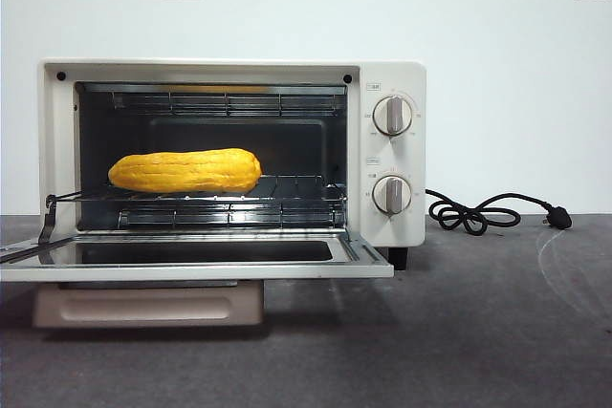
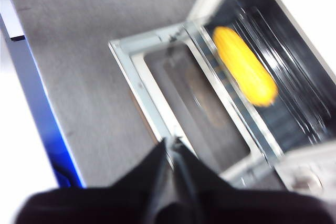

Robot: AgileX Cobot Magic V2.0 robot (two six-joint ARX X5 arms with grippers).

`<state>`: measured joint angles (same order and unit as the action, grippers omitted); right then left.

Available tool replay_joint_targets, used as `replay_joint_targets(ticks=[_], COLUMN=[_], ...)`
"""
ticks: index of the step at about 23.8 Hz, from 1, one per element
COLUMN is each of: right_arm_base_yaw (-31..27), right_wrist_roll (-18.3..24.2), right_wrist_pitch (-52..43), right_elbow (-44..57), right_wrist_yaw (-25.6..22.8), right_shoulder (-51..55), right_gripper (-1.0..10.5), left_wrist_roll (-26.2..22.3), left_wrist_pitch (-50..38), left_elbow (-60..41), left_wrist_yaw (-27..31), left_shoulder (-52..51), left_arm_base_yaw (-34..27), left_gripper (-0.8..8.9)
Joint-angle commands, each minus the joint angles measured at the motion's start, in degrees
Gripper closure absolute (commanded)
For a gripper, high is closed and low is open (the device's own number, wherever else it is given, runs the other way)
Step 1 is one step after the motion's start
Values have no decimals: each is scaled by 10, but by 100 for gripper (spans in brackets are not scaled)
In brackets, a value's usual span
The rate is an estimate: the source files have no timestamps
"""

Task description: Take the corn from the table,put the corn in the oven

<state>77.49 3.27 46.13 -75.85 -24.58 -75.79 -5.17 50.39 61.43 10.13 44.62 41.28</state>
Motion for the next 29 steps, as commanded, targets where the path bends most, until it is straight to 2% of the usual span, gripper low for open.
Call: replay_joint_targets(ticks=[1, 3, 5, 7, 9, 18, 23, 29], right_arm_base_yaw=[-8, -32, -77, -138, -212, -394, -459, -500], right_wrist_roll=[-25, -33, -34, -34, -29, 30, 70, 105], right_wrist_pitch=[18, 34, 46, 49, 48, 53, 69, 93], right_elbow=[-1, -1, -1, -1, -1, -1, -1, -1], right_wrist_yaw=[5, 16, 60, 146, 264, 523, 620, 641], right_shoulder=[28, 53, 76, 90, 92, 61, 35, 21], right_gripper=[962, 962, 962, 962, 962, 962, 962, 962], left_wrist_roll=[-11, -14, -14, -14, -10, -3, 7, 11], left_wrist_pitch=[-10, -29, -42, -45, -48, -66, -87, -118], left_elbow=[-9, -25, -52, -88, -127, -216, -227, -227], left_wrist_yaw=[-50, -115, -169, -218, -291, -456, -497, -537], left_shoulder=[24, 30, 23, 11, 0, -7, 42, 169], left_arm_base_yaw=[-35, -87, -152, -225, -300, -511, -593, -617], left_gripper=[822, 821, 822, 822, 822, 822, 822, 822])
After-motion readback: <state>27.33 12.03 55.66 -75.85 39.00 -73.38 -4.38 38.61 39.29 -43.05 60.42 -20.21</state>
